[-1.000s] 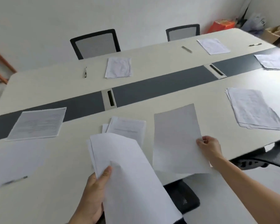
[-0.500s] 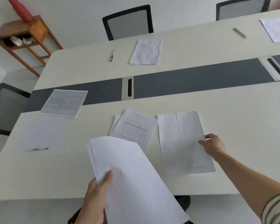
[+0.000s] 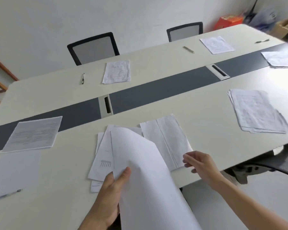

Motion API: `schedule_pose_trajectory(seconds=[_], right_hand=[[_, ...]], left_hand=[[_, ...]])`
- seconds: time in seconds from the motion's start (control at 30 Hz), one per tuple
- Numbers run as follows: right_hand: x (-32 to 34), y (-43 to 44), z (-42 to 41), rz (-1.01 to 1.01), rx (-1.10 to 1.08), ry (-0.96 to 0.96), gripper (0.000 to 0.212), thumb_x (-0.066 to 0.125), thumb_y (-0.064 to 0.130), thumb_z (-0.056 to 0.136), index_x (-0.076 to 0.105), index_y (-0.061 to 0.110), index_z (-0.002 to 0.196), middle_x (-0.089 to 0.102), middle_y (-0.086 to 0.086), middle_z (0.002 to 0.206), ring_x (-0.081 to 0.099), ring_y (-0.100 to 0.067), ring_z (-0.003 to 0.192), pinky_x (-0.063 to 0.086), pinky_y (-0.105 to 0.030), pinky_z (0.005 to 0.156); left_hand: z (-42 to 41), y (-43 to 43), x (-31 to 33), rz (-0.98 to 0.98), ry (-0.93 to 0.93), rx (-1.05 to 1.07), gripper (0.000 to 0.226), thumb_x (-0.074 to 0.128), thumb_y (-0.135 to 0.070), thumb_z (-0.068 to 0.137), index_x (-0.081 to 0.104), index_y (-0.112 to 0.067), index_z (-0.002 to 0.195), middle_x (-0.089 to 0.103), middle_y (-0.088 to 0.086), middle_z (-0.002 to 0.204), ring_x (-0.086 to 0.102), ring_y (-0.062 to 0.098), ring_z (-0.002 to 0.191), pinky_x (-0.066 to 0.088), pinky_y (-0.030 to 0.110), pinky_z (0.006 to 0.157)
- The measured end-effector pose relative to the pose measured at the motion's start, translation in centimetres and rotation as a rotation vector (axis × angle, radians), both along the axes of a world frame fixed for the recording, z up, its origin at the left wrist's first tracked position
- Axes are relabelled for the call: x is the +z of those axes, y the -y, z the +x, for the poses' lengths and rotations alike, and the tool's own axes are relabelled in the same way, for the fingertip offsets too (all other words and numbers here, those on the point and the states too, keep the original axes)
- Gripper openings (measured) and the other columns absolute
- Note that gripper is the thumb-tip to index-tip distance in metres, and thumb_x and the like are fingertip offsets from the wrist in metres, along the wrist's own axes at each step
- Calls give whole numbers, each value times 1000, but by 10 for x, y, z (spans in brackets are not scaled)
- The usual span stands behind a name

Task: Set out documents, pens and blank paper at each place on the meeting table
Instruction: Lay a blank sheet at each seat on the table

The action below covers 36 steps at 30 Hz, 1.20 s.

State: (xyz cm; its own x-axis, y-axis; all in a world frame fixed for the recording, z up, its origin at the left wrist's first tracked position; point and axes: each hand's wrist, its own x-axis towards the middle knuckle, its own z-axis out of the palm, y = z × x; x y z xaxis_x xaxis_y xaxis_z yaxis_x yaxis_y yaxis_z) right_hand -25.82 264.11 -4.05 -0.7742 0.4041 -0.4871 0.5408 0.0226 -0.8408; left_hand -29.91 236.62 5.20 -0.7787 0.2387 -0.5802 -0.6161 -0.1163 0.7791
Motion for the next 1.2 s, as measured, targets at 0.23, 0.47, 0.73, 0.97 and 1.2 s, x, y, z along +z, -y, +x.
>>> schedule_pose_trajectory(seconds=[0.23, 0.47, 0.73, 0.97, 1.2], right_hand=[[41, 38, 118, -395, -140, -31, 46, 77, 42, 77, 68, 14, 112, 76, -11, 102, 70, -26, 86, 54, -39, 79], [58, -17, 212, -519, -702, -161, 34, 73, 12, 81, 65, 6, 113, 75, -20, 100, 73, -35, 83, 59, -41, 69], [68, -133, 328, -224, -888, -306, 20, 76, 15, 75, 70, -3, 82, 73, -19, 81, 68, -26, 67, 54, -33, 61], [64, -228, 425, -141, -916, -312, 14, 68, 9, 86, 73, -4, 84, 73, -14, 77, 67, -20, 64, 52, -23, 53], [57, -320, 445, -175, -1048, -373, 22, 71, 9, 80, 72, 3, 100, 76, -17, 94, 73, -31, 81, 60, -32, 65]], left_hand=[[21, -42, 4, 104, -14, -436, 26, 60, -23, 82, 77, -6, 94, 74, 18, 102, 72, 31, 89, 59, 36, 70], [66, -127, 10, 37, -103, -650, 35, 66, -21, 76, 69, 1, 102, 75, 19, 99, 73, 31, 85, 60, 36, 68], [155, -279, 9, 61, -16, -770, 47, 56, -38, 84, 66, -2, 112, 73, 19, 105, 71, 36, 93, 58, 43, 77], [231, -388, -5, 85, 71, -919, 50, 47, -41, 91, 64, -5, 120, 68, 20, 119, 64, 39, 110, 44, 56, 101], [240, -489, -17, 37, 16, -994, 45, 55, -29, 86, 63, -2, 121, 69, 20, 117, 65, 39, 108, 46, 54, 100]])
